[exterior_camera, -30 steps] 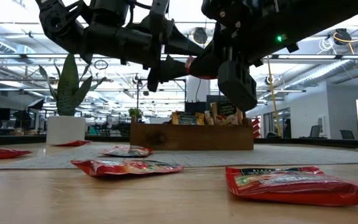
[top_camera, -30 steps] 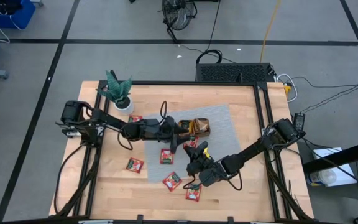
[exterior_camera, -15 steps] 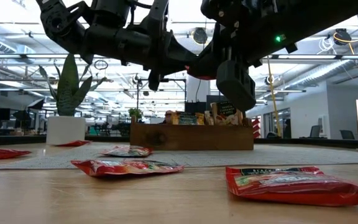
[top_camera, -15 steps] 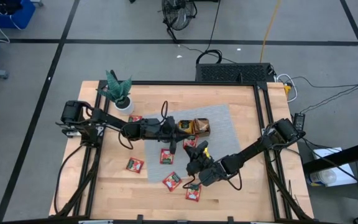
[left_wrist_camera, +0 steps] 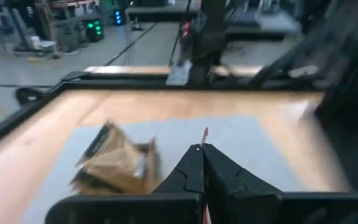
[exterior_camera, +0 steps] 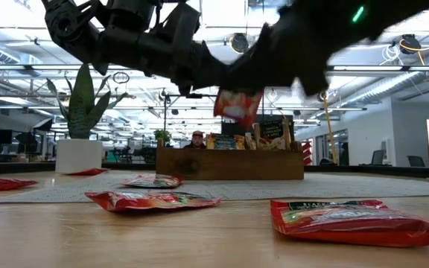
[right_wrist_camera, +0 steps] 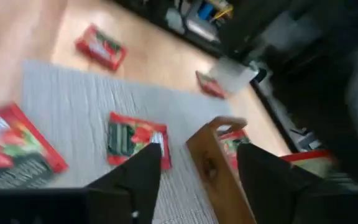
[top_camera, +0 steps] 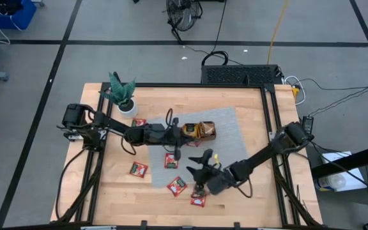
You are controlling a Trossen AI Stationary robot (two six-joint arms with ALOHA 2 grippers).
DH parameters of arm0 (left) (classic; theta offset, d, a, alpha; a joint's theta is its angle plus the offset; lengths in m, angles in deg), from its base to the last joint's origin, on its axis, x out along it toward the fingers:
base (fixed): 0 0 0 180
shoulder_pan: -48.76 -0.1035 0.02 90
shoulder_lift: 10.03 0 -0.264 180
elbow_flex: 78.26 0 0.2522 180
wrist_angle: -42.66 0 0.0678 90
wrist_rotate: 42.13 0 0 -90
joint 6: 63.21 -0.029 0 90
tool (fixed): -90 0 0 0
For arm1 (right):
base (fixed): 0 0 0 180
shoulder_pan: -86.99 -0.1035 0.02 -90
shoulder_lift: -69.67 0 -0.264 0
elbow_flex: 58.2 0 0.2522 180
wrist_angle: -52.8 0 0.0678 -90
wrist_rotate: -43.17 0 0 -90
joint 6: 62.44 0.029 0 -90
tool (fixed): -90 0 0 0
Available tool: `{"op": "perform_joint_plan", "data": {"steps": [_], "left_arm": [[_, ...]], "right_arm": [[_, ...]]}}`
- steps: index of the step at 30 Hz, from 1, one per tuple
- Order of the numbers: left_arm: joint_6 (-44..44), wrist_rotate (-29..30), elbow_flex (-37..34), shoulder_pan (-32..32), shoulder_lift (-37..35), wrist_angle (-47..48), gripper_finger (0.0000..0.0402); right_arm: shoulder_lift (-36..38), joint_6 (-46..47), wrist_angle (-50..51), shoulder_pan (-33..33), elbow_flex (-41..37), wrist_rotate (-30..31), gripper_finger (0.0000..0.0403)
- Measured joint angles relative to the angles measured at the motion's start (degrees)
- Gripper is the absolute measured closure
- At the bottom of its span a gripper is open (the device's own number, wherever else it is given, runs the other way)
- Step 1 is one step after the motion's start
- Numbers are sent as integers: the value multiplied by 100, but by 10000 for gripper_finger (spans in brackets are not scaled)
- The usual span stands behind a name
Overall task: Pick & Place Tea
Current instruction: Put the red tea into the left part of the wooden organizer
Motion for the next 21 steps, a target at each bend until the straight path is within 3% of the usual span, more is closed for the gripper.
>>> {"op": "perform_joint_plan", "data": {"steps": [5,13,21], "left_arm": [[-370,561,-4,-21,-95,499,400],[-604,607,-773,-141,-885,278,401],[-465,485,-2251,-423,-1900,-874,401]], "right_arm": [[583,52,525,-508,2,977,197],[1462,675,940,-1281,-636,1889,219],[2206,960,-371,-1295,-1879,1987,226]]}}
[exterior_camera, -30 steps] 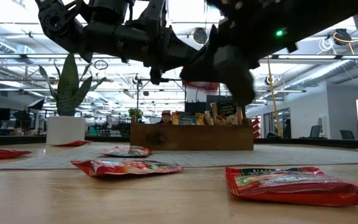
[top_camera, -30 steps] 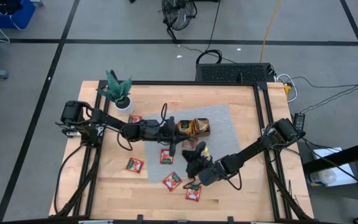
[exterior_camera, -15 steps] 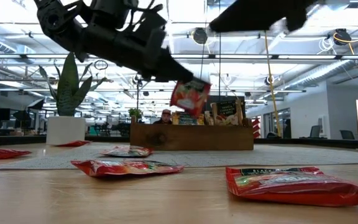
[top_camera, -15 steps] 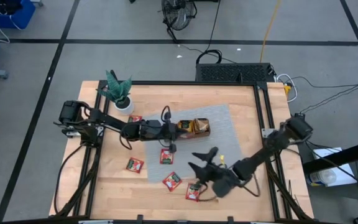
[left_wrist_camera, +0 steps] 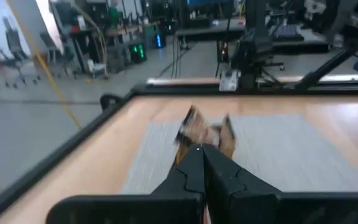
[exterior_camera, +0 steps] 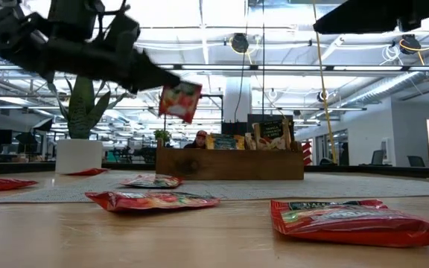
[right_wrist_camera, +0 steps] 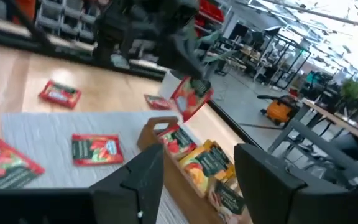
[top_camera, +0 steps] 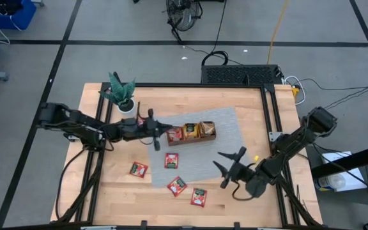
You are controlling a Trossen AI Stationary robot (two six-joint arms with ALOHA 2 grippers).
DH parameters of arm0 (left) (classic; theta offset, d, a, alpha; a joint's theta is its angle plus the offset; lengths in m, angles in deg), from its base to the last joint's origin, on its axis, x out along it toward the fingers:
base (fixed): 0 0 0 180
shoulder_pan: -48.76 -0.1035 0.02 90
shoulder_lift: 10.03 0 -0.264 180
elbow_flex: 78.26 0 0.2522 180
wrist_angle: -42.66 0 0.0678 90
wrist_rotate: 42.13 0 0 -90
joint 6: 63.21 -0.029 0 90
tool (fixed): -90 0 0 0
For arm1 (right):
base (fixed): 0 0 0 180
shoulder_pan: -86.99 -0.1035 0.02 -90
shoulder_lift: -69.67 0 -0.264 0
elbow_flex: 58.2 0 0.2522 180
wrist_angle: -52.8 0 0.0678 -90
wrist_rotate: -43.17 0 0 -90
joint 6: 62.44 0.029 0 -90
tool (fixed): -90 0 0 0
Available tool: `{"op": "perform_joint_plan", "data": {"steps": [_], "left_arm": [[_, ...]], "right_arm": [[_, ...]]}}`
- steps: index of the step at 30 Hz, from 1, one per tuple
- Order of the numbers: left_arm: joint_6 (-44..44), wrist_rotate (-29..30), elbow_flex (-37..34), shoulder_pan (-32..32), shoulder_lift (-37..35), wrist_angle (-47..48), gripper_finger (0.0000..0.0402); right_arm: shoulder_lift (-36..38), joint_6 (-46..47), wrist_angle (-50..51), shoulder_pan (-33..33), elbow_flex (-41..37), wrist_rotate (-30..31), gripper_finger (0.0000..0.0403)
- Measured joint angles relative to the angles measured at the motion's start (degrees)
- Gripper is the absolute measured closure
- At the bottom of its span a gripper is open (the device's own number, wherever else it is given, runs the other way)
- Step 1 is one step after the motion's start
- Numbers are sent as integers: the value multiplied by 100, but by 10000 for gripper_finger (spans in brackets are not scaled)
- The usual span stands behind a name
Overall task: Pick & Place Tea
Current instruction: Put the red tea into the left part of the wooden organizer
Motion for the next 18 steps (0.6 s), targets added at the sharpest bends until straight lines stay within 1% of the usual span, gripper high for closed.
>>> {"op": "perform_joint_plan", "data": {"steps": [3,6,10,16,18], "left_arm": [[202,-205,-137,-185,42,41,401],[300,-347,-79,-304,286,-5,401],[330,-356,-74,-362,633,-75,401],[361,-356,-65,-359,1360,-1282,401],[372,-354,-65,-355,1553,-1483,401]], "right_arm": [[133,-388,-729,32,-268,-71,227],[154,-824,-1381,72,-364,-378,227],[154,-1220,-1721,78,-375,-609,227],[153,-1637,-1903,98,-377,-592,227],[152,-1690,-1913,100,-377,-589,227]]}}
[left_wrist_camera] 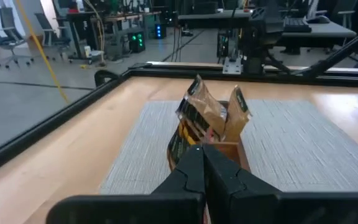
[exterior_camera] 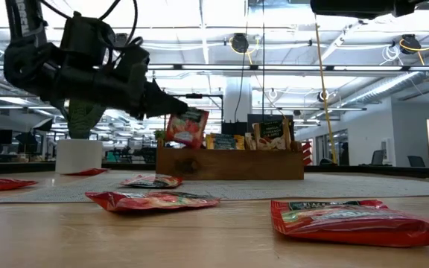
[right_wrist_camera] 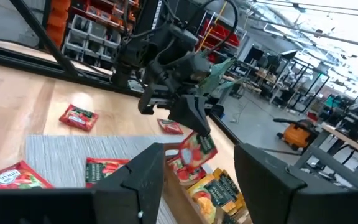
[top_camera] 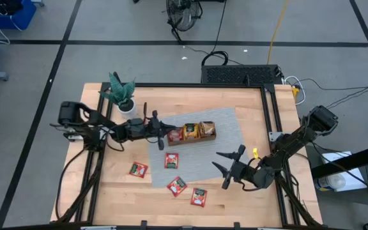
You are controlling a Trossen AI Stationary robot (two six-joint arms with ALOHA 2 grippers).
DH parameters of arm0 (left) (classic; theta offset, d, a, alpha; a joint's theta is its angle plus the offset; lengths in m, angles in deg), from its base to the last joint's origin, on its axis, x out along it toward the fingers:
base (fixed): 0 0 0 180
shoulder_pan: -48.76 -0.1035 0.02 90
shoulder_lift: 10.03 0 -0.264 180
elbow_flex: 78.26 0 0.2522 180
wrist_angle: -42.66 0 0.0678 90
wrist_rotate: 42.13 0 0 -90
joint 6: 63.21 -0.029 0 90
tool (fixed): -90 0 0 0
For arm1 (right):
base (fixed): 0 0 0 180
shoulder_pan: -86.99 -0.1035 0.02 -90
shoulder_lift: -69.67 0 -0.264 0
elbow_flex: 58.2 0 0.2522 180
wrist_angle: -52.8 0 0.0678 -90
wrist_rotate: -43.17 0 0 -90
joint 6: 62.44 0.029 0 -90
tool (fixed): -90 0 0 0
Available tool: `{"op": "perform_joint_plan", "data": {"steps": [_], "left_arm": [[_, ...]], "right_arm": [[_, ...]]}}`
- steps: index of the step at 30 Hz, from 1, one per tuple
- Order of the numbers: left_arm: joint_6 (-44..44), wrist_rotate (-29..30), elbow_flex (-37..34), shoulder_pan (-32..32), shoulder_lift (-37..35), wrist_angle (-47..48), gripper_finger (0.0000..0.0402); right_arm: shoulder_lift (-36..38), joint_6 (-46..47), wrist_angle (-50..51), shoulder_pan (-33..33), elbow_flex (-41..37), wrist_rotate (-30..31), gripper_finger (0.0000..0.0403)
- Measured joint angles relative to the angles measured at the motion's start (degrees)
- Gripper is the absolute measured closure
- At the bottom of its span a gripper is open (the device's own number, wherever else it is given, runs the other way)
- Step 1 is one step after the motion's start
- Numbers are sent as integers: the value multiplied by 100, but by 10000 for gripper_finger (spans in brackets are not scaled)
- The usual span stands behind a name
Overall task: Pick & Place Tea
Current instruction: Put the red tea into the left part of the wooden organizer
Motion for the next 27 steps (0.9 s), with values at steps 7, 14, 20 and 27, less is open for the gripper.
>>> {"op": "perform_joint_plan", "data": {"steps": [7,14,20,27], "left_arm": [[121,177,0,0,497,-246,401],[99,-91,0,0,568,-284,401],[97,-64,0,-11,568,-212,398],[282,82,0,-11,568,-212,356]], "right_arm": [[0,-241,-119,30,0,-1,227],[0,-243,-119,30,2,-10,227],[0,-243,-117,28,2,-12,227],[0,-213,-115,27,2,-14,227]]}}
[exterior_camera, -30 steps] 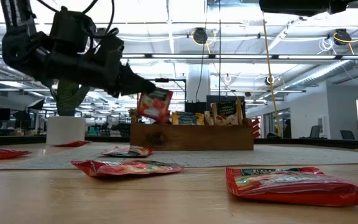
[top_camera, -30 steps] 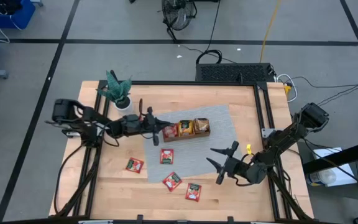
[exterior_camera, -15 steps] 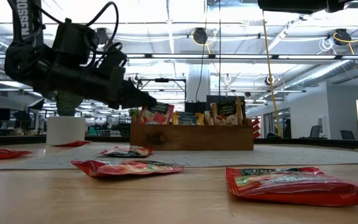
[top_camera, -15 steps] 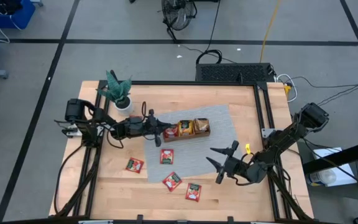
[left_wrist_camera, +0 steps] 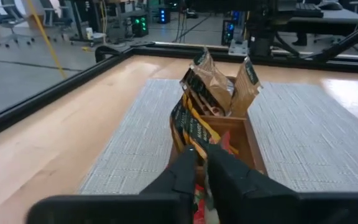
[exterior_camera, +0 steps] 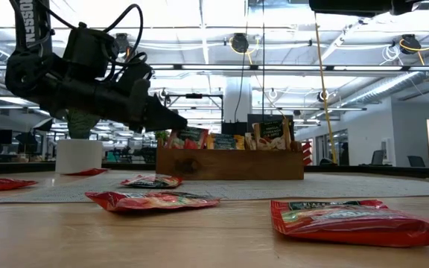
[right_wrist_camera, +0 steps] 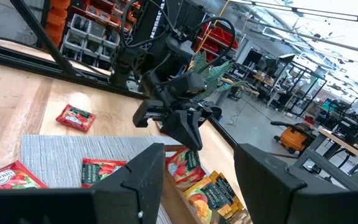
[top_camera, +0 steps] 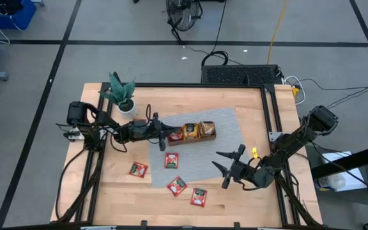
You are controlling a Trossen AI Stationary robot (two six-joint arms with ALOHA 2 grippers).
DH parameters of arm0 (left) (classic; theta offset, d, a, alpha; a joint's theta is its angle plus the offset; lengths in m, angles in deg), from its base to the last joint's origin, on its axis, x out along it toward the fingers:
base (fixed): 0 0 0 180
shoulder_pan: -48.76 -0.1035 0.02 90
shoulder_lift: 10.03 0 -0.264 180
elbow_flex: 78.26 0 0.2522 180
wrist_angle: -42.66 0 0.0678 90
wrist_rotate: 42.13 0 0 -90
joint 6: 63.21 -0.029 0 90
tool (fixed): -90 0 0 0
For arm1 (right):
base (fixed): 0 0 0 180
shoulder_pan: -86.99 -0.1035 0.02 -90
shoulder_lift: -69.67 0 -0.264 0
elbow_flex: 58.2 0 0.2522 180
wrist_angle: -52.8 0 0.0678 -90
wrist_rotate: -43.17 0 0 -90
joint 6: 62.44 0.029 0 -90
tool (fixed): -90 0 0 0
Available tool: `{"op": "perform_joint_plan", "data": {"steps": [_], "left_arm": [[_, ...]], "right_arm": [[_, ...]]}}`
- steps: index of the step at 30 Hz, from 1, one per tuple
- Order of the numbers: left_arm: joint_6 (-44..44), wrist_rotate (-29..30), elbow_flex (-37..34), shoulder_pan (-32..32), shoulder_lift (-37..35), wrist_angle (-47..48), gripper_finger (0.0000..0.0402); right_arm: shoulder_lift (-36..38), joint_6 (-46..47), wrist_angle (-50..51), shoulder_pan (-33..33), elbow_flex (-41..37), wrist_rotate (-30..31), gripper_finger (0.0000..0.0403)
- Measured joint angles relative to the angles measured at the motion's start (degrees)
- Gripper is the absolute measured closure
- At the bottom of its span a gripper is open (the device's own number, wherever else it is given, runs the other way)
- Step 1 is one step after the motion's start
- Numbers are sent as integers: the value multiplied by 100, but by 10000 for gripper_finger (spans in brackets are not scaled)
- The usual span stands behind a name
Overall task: Pick & Place Tea
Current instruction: Put the red tea into the left part of the wooden organizer
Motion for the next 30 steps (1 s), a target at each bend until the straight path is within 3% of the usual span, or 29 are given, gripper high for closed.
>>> {"op": "perform_joint_plan", "data": {"steps": [9,18,25,30], "left_arm": [[85,-27,-1,0,-69,-40,249],[118,-87,-8,337,-1170,-163,209],[465,-89,-17,775,-2579,201,206],[-6,30,-16,1084,-3947,1795,206]], "right_arm": [[0,64,20,0,0,-4,227],[-2,516,92,132,-159,-45,227],[-4,1455,-137,980,-236,-1454,228],[-9,1624,106,2065,73,-2938,251]]}}
